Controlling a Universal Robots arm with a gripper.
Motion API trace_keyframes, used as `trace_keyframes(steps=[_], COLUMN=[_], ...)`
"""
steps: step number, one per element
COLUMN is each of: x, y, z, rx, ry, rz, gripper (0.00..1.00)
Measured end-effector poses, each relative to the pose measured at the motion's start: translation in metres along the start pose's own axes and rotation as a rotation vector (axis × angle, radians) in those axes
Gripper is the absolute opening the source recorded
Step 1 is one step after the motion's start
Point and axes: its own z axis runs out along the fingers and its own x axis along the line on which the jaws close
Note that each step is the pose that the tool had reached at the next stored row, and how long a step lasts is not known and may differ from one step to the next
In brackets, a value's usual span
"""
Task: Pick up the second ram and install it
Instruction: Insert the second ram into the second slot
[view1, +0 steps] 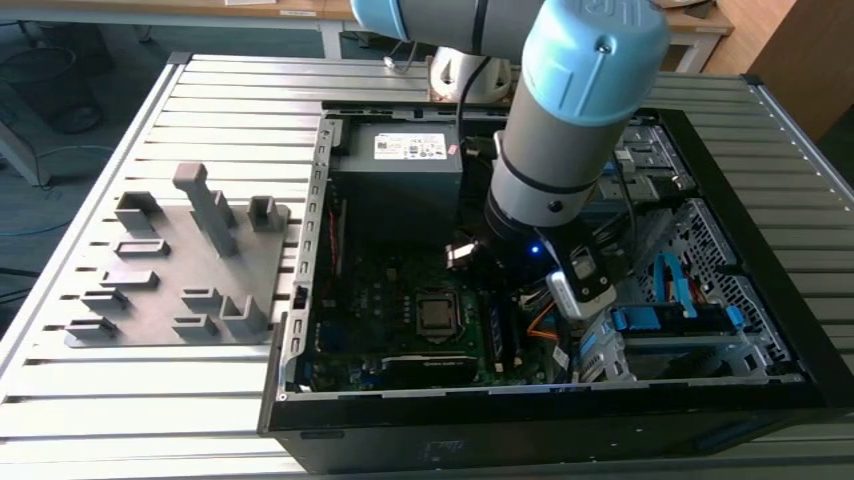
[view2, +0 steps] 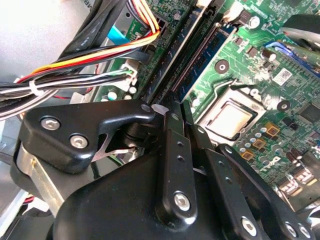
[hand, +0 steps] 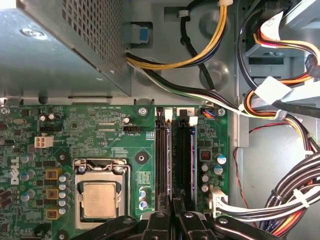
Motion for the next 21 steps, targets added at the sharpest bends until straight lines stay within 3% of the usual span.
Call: trace_keyframes(steps=[11, 13, 14, 18, 21], x=[-0.0001, -0.0001, -0.0001, -0.0001, 0.0001], y=[0.0, 0.0, 0.0, -0.0001, 0.0002], z=[0.0018, 0.0019, 0.0019, 0.0017, -0.0081], rx=[0.0, -0.0001, -0.0001, 0.0004, 0.0006], ry=[0.0, -0.0001, 0.0, 0.0001, 0.0], rz=[0.0, 0.0, 0.0, 0.0, 0.0], gripper=[0.14, 0.15, 0.21, 0.21, 0.21])
